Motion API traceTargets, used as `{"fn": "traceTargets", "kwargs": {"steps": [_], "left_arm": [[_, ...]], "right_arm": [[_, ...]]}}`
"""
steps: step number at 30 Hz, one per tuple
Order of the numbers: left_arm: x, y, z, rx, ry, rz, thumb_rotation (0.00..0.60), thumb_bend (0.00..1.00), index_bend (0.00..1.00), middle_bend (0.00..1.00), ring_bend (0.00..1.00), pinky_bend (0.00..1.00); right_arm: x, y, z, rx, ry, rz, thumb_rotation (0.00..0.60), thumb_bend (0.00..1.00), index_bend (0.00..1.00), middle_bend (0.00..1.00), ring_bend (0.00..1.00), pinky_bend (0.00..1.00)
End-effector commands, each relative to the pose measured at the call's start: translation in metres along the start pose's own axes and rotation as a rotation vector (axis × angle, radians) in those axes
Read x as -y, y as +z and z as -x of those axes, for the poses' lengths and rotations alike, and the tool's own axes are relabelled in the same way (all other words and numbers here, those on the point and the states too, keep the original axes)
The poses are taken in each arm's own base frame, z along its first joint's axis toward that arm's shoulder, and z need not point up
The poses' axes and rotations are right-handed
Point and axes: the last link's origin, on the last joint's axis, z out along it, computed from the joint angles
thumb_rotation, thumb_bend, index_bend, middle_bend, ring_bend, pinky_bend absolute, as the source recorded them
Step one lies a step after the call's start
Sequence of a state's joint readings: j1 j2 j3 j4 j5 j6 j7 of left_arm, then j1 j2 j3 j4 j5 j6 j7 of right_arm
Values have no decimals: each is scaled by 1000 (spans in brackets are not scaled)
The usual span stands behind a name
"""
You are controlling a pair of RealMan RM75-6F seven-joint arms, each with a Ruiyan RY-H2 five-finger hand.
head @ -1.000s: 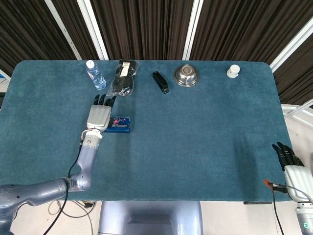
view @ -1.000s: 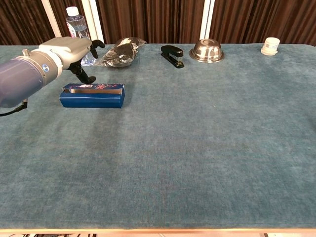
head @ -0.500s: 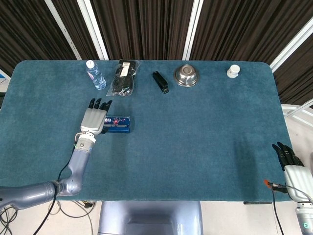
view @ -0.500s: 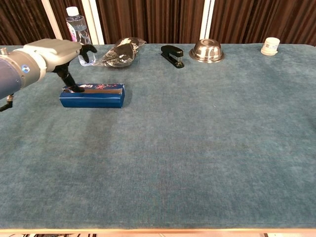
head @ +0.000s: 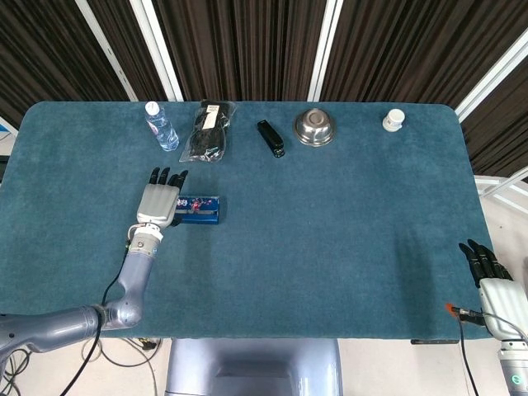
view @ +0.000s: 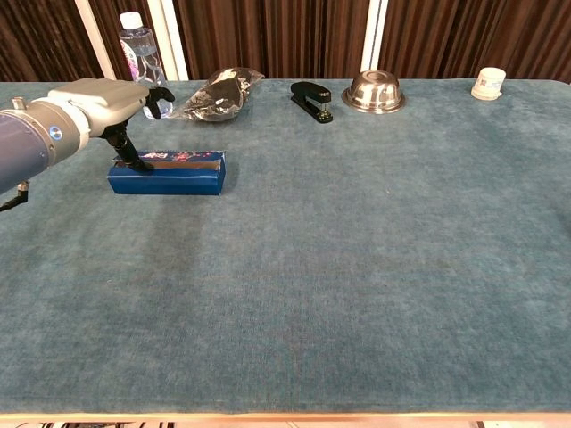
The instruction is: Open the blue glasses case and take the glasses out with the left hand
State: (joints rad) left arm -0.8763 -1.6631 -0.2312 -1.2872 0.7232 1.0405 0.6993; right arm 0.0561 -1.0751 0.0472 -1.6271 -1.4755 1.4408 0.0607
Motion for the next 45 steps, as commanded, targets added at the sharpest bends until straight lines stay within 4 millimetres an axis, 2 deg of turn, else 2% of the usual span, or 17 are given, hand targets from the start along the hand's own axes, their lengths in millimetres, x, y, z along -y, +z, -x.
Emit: {"fn": "traceTargets", "kwargs": {"steps": [1,11,18,26,32,37,45], "left_arm": [[-2,3,0,-5,-6,3,600,199,72,191,0,36],[-6,10,6,4,4,1,600,215,74,192,0,37],[-13,17,2,-23,-3,4,600,243,86,205,0,48],[-23,28,-4,-72,-2,-10,600,451,98,214,0,51],[-28,33,-7,-101,-4,-28,600,477,102,214,0,52],[-23,25,-3,-69,-27,-11,600,470,102,206,0,51],[1,-14,-11,-37,-75,46,600,360,97,173,0,64]], "right_arm": [[0,0,0,1,1,2,600,99,0,0,0,212],[0,1,1,9,3,11,600,103,0,0,0,212],[0,2,1,13,8,12,600,110,0,0,0,212],[0,2,1,17,17,14,600,111,0,0,0,212],[-1,2,1,18,19,15,600,111,0,0,0,212],[-1,1,1,20,18,15,600,110,0,0,0,212],[-1,1,0,20,15,13,600,111,0,0,0,212]]}}
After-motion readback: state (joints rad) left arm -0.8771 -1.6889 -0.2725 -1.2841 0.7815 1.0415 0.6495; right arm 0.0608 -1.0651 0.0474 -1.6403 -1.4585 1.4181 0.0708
